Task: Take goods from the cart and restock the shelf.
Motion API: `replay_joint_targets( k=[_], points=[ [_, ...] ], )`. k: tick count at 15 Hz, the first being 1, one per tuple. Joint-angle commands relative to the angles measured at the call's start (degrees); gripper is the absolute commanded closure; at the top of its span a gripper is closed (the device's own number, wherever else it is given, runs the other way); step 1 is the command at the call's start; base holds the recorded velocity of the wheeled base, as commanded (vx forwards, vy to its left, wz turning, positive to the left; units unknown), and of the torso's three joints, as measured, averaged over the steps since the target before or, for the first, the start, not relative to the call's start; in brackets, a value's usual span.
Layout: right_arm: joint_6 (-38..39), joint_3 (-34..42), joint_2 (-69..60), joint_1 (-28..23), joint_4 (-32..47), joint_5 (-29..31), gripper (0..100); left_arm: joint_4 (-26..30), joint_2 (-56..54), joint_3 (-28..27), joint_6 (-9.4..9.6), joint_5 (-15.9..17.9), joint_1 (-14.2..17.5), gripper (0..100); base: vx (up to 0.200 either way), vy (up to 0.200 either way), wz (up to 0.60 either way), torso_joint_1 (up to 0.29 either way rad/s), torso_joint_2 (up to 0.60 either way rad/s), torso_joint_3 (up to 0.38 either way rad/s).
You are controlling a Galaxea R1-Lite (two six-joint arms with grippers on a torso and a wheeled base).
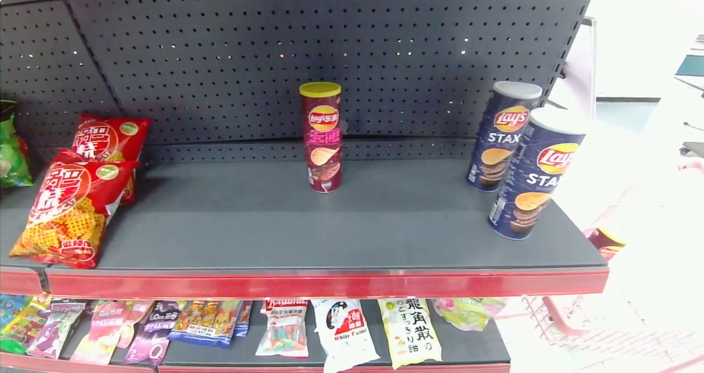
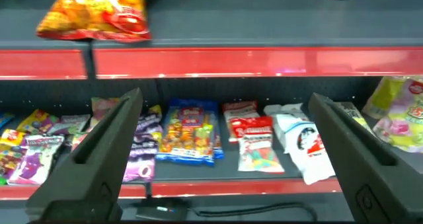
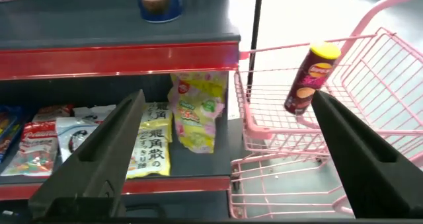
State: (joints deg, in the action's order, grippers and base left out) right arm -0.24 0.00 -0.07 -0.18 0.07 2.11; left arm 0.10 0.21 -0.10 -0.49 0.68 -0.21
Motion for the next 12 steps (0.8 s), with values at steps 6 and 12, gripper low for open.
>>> replay_joint_targets(
  k=[6, 12],
  points=[
    [0.0, 0.0, 0.1, 0.0, 0.0, 0.0, 0, 0.0, 0.1, 0.0, -0.04, 0.0, 0.0, 0, 0.0, -0.2, 0.0, 0.003, 0.0, 0.003],
    [0.0, 0.0, 0.1, 0.0, 0.0, 0.0, 0, 0.0, 0.1, 0.0, -0.04, 0.0, -0.1, 0, 0.0, -0.2, 0.0, 0.003, 0.0, 0.005]
  ],
)
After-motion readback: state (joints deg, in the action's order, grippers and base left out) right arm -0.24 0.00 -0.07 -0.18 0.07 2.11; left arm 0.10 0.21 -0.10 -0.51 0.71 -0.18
